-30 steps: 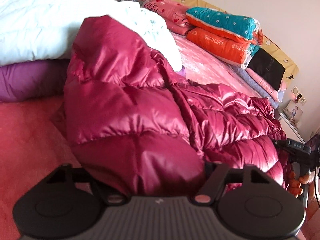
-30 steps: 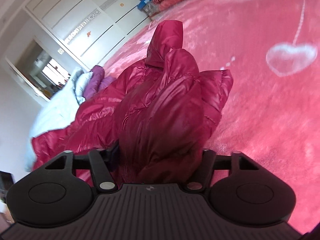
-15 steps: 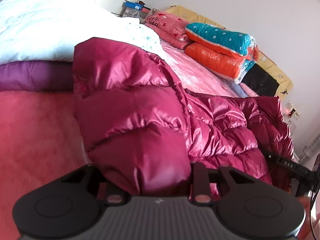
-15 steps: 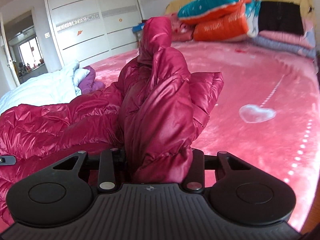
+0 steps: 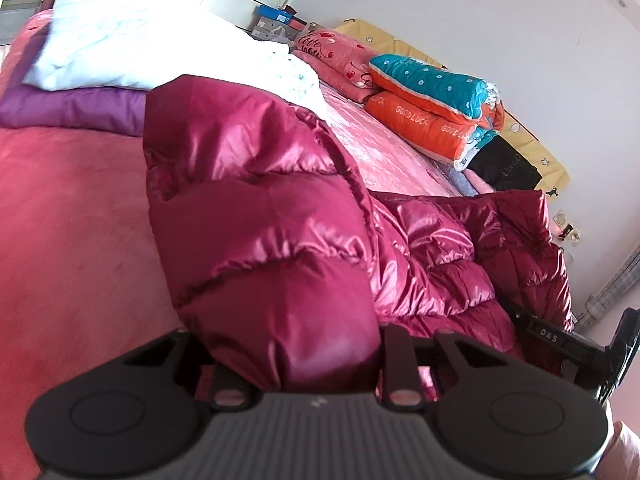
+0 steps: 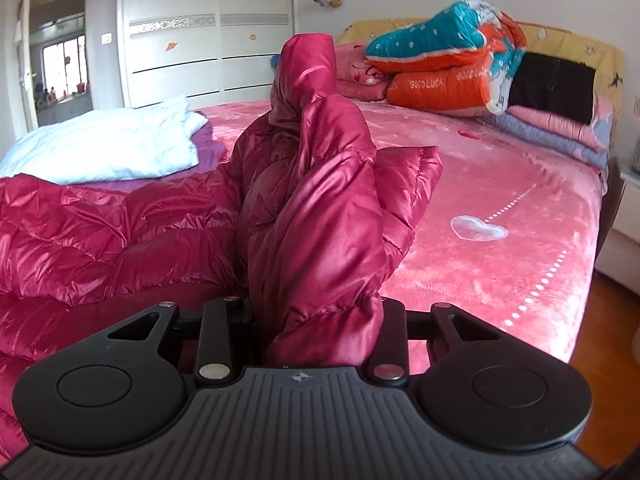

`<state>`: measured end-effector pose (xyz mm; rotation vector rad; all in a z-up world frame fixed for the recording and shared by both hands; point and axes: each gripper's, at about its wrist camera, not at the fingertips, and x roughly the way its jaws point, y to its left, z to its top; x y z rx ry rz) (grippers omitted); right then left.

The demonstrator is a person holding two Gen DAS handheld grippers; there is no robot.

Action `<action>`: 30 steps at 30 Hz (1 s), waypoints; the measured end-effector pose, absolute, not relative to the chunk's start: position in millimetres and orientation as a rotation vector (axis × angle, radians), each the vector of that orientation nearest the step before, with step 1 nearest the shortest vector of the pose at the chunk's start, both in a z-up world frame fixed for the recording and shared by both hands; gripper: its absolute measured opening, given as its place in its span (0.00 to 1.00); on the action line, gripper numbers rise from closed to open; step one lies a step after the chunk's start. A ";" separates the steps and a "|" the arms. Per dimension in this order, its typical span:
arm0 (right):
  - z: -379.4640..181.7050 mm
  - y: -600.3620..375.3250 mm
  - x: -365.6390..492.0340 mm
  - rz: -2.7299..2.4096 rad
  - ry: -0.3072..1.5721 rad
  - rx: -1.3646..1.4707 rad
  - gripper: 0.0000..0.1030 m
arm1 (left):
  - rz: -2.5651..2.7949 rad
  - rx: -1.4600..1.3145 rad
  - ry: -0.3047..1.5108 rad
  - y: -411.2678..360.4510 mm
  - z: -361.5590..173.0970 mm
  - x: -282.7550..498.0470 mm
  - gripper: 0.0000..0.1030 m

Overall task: Fold large clothes
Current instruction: 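Hold the folded jacket bundle with both tools and lift it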

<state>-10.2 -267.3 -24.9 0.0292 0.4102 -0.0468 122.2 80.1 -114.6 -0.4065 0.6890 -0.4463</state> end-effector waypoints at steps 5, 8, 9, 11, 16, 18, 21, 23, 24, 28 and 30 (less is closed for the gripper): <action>-21.8 -246.2 -42.2 -0.055 0.399 -0.041 0.43 | -0.437 -0.408 0.668 91.9 -104.7 94.7 0.23; -13.8 -236.4 -59.5 -0.056 0.367 -0.094 0.42 | -0.431 -0.416 0.631 103.7 -93.4 79.4 0.22; -10.9 -233.6 -65.2 -0.055 0.357 -0.108 0.41 | -0.430 -0.420 0.617 108.0 -88.5 74.5 0.21; -0.4 -227.8 -75.8 -0.045 0.334 -0.128 0.41 | -0.428 -0.424 0.589 118.6 -77.6 62.0 0.20; 38.6 -210.9 -94.6 -0.008 0.260 -0.153 0.40 | -0.416 -0.429 0.502 148.1 -38.3 42.4 0.20; 56.6 -204.9 -99.0 0.013 0.218 -0.151 0.40 | -0.408 -0.416 0.461 157.5 -20.8 37.2 0.20; 84.0 -192.6 -98.6 0.039 0.149 -0.168 0.40 | -0.392 -0.397 0.403 175.3 8.3 31.8 0.20; 101.1 -187.4 -94.7 0.058 0.118 -0.168 0.40 | -0.387 -0.376 0.364 184.6 28.6 29.5 0.20; 109.1 -184.3 -91.4 0.066 0.102 -0.171 0.40 | -0.382 -0.366 0.347 188.6 37.7 29.2 0.20; 136.9 -171.3 -78.0 0.091 0.043 -0.194 0.39 | -0.367 -0.354 0.291 205.3 67.1 34.5 0.20; 150.8 -165.3 -67.9 0.105 0.018 -0.202 0.39 | -0.355 -0.345 0.263 212.4 77.6 40.0 0.20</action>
